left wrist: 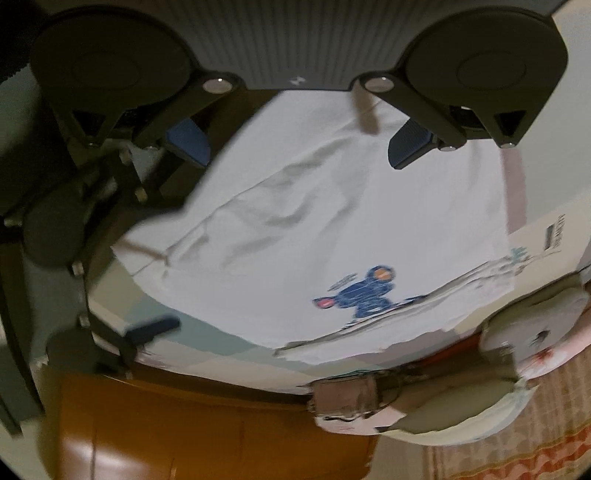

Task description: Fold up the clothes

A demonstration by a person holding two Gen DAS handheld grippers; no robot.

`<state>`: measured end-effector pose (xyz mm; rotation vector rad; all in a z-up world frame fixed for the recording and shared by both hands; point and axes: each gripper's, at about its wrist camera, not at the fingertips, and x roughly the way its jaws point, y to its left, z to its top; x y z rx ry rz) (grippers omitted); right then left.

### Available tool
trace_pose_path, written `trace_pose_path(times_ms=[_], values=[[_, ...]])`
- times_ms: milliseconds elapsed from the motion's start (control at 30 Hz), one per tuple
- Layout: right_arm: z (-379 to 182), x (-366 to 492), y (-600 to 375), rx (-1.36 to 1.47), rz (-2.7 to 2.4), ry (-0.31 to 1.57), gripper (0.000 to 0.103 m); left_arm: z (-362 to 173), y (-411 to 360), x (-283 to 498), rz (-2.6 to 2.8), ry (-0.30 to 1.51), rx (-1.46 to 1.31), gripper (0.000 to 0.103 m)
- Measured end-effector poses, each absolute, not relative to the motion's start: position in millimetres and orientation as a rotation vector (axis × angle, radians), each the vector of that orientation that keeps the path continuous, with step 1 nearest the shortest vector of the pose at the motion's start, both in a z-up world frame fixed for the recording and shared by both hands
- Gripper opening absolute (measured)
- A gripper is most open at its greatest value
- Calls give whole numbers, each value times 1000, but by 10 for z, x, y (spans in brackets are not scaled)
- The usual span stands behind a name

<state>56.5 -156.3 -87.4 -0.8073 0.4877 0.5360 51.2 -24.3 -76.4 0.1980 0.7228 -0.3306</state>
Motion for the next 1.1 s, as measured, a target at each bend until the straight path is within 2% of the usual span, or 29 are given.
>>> trace_pose_path(times_ms=[333,600,933,1100], values=[[-788,704,-1675,-734,524,501,103,-873,-531,765,-312,717,389,102],[-956,730,-1792,-801,476,541,103,-743,-298,799,-286,714,273,102],[-938,980,-2243,-645,309,606,103,-727,-270,839,-252,696,235,102],[-750,858,-2292,-538,486,601,96,-638,-345,947,-259,665,282,102]])
